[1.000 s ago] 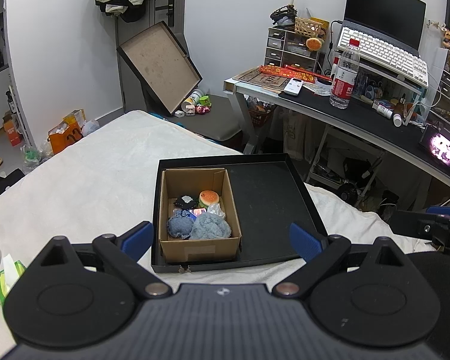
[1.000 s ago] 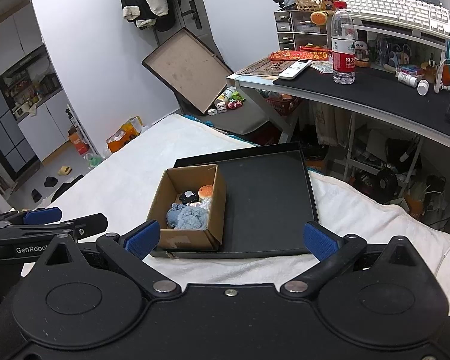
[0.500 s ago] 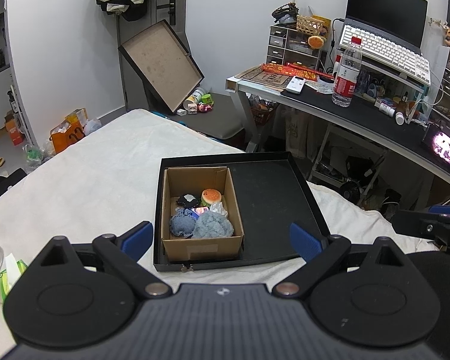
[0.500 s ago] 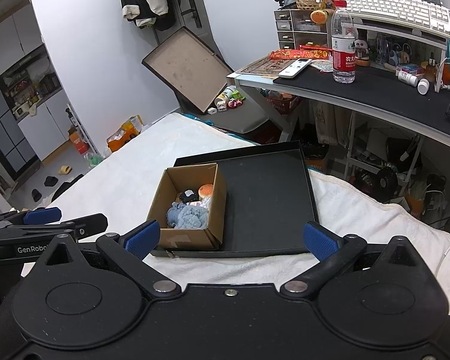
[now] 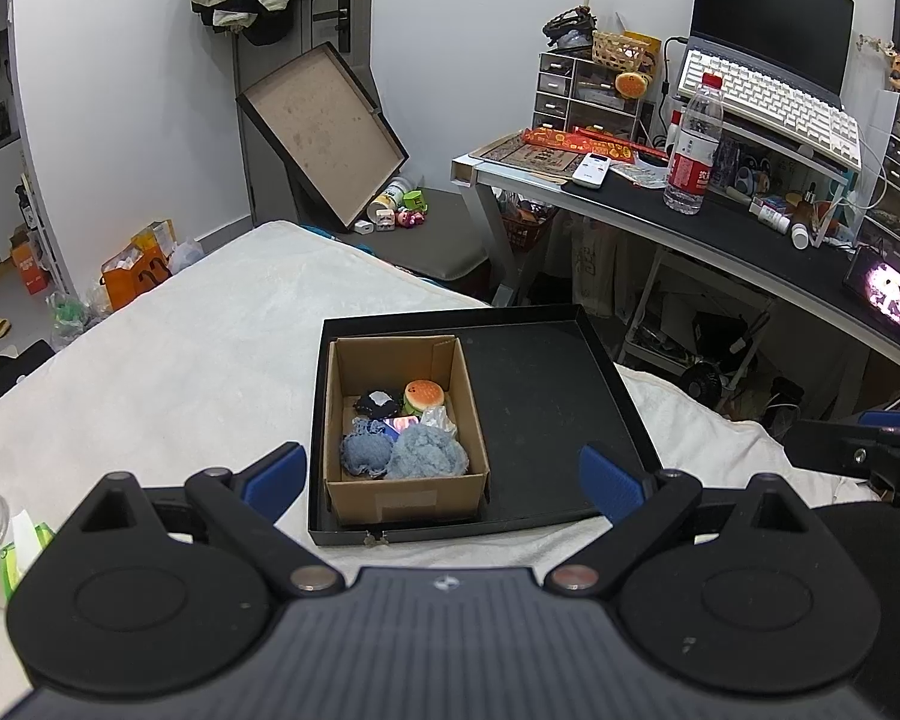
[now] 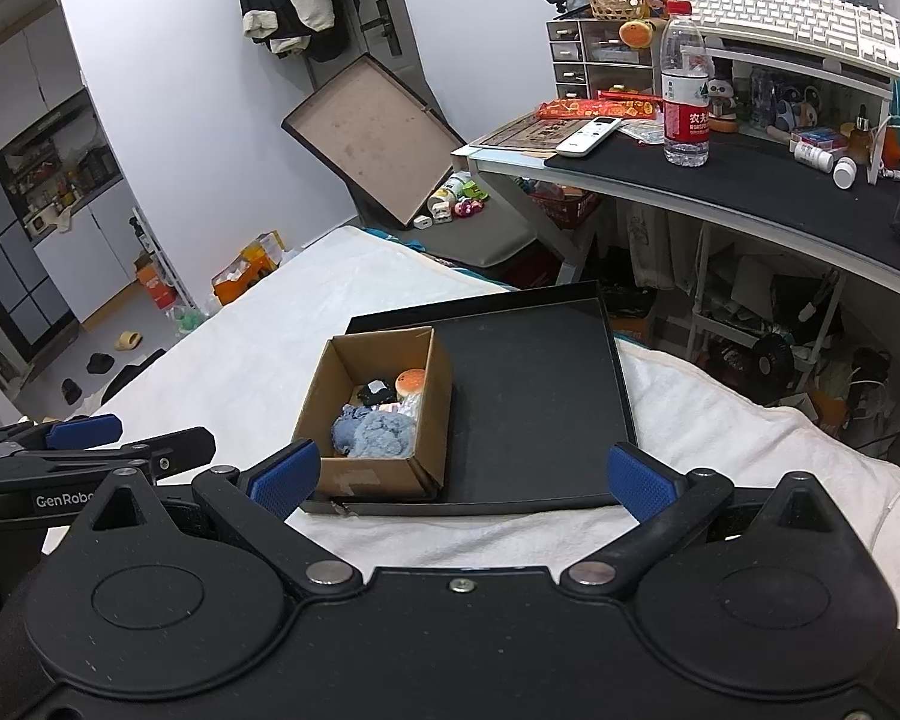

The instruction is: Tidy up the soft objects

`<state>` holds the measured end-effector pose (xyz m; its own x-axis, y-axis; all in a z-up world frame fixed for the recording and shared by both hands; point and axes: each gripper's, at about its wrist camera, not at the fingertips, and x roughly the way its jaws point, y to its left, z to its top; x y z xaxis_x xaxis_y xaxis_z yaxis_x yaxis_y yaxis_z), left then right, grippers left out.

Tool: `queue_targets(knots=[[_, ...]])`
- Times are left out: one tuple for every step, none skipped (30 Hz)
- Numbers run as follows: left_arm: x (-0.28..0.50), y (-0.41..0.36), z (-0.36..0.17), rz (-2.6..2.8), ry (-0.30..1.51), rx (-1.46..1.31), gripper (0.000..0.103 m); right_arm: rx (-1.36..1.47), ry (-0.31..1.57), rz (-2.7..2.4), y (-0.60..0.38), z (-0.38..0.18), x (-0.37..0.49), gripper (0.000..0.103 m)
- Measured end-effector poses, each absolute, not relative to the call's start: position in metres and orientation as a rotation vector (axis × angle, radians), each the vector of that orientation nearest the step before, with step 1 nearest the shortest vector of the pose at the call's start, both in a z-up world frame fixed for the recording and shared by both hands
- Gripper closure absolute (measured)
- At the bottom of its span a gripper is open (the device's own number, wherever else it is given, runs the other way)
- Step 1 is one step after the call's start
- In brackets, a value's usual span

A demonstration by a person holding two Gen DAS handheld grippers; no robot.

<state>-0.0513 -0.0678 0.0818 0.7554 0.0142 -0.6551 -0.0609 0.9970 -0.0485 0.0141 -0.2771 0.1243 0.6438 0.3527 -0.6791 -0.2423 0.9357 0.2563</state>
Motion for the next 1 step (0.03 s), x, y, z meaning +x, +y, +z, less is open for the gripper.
queue_targets(knots=[[-0.0517,-0.0687,0.0819,0.040,0.714,-0.070,0.006,0.149,0.804,0.342,-0.2772,0.1239,0.0142,0.000]])
